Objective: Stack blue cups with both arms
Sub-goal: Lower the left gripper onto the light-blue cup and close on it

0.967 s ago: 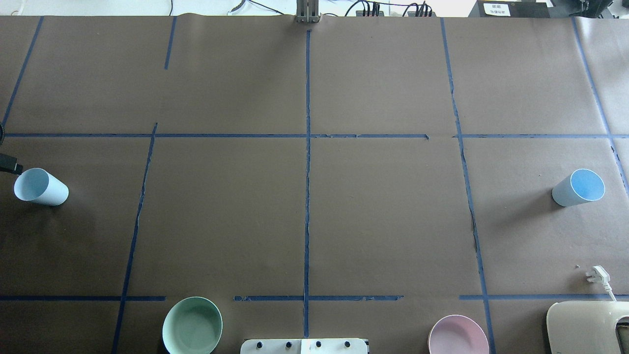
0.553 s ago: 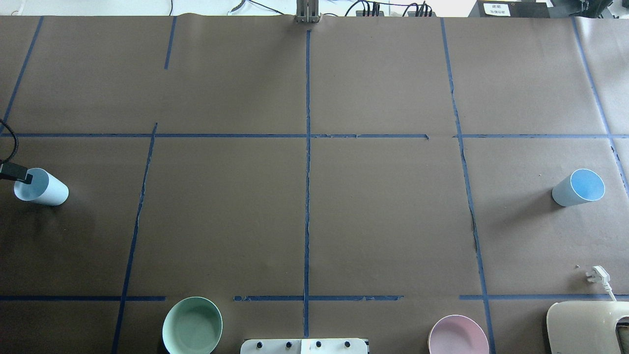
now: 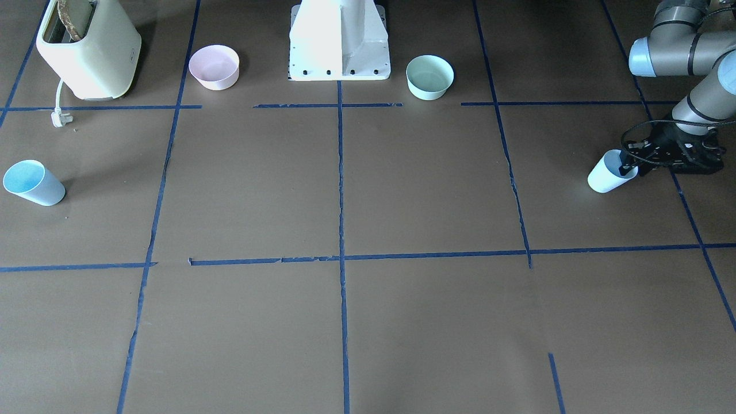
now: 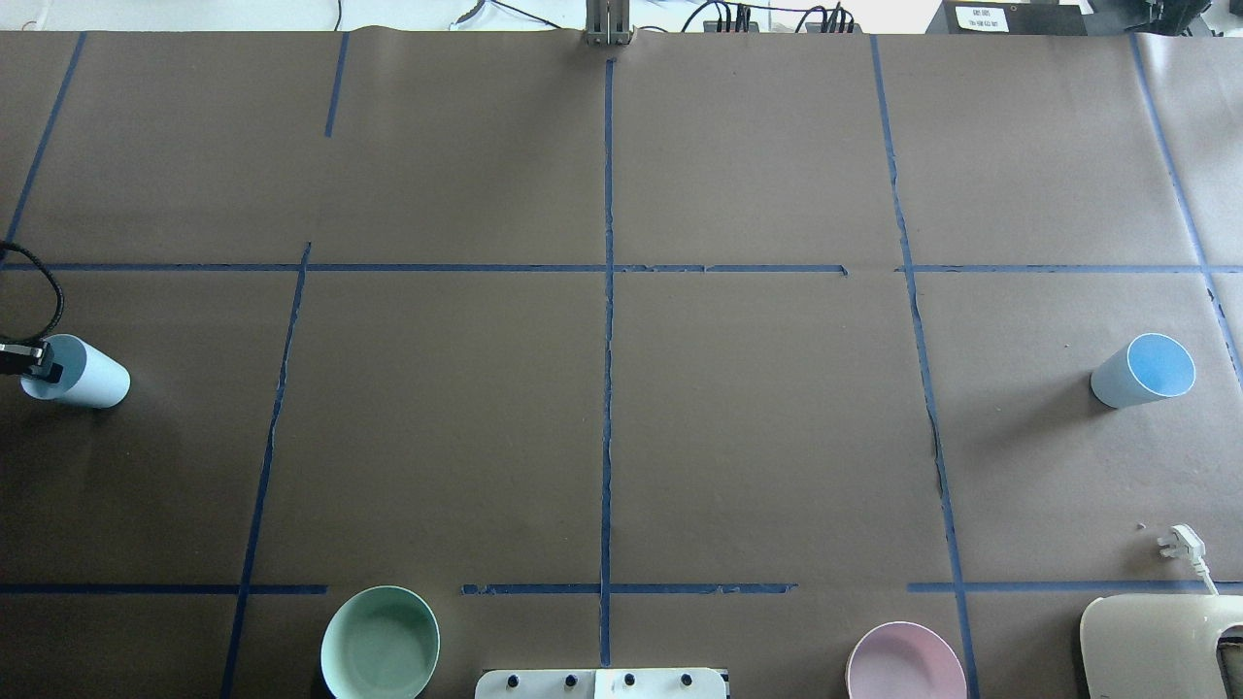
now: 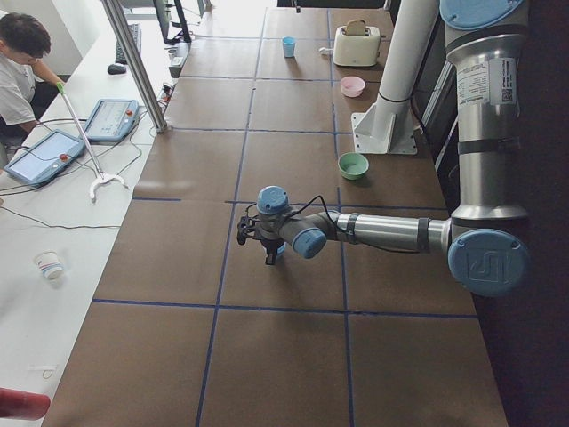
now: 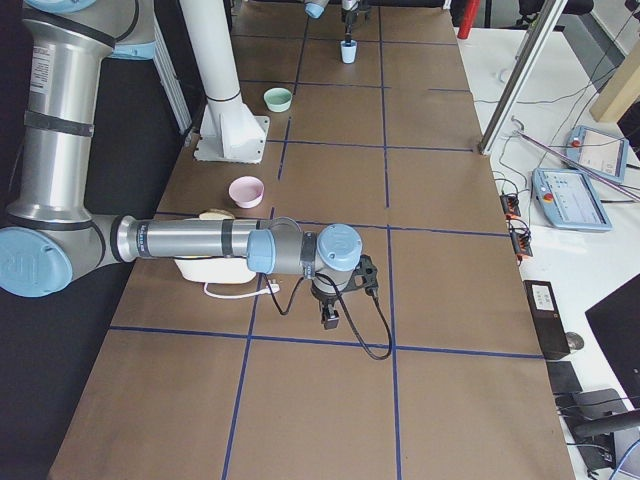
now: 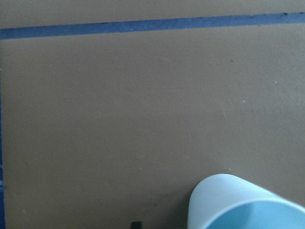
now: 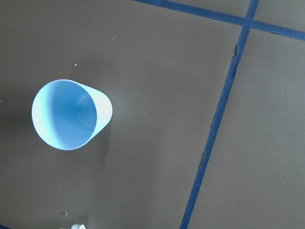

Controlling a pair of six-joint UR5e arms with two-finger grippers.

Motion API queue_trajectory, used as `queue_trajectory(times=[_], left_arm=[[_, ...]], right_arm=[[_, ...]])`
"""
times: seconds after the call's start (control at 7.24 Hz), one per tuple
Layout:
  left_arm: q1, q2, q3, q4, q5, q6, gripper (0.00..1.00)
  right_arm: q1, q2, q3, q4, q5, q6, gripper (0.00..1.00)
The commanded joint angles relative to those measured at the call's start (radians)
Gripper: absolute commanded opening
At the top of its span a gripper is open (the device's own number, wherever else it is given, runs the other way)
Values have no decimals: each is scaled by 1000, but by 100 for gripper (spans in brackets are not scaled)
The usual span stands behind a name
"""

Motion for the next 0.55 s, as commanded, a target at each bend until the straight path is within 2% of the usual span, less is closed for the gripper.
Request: queue_trajectory(times=[0.0, 0.14, 0.41], left_arm=[[1, -31, -23, 11, -63, -3, 0], [1, -60, -44, 18, -121, -6, 0], [4, -230, -67, 110, -122, -185, 0]], right_arm=[[0, 0, 0, 0, -1, 0, 100], [0, 0, 0, 0, 1, 0, 100], [0, 0, 2, 0, 1, 0, 100]])
